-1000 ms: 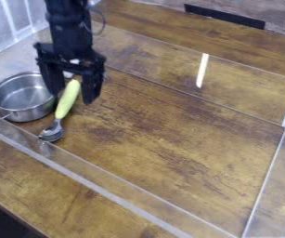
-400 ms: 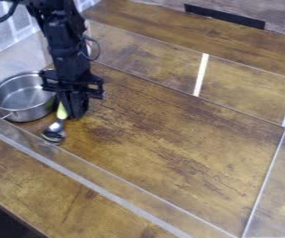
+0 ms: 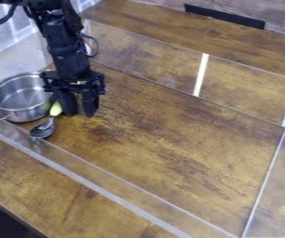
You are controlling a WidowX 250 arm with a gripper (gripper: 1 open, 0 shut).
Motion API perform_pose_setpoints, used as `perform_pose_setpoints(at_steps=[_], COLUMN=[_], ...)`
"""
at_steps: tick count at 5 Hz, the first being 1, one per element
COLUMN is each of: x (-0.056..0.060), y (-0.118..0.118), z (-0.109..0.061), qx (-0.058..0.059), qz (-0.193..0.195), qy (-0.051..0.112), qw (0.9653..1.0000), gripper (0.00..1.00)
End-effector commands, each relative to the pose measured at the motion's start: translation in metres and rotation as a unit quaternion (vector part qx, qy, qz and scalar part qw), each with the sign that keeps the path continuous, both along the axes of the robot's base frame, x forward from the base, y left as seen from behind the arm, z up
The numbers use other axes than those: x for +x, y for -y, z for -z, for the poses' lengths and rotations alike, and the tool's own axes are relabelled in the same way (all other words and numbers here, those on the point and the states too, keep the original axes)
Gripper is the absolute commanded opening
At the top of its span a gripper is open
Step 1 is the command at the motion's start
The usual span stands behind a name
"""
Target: Move the green spoon to the right
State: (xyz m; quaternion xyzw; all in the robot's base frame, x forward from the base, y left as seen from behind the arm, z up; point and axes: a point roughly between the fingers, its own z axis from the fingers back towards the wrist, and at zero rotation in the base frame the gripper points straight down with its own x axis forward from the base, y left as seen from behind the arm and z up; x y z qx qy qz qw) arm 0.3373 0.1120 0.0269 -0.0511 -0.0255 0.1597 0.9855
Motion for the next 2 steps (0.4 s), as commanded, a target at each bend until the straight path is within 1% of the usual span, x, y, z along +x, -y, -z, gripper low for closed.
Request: perform_pose_setpoints(at_steps=[1, 2], x=[0.0015, 0.0003], y=[-0.0094, -0.0039], z=[-0.0205, -0.0221], qx=[0.01, 0.008], qz=[-0.041, -0.033], qy=[0.026, 0.027], qw=[0.9988, 0.9991], gripper=[0.0, 0.0])
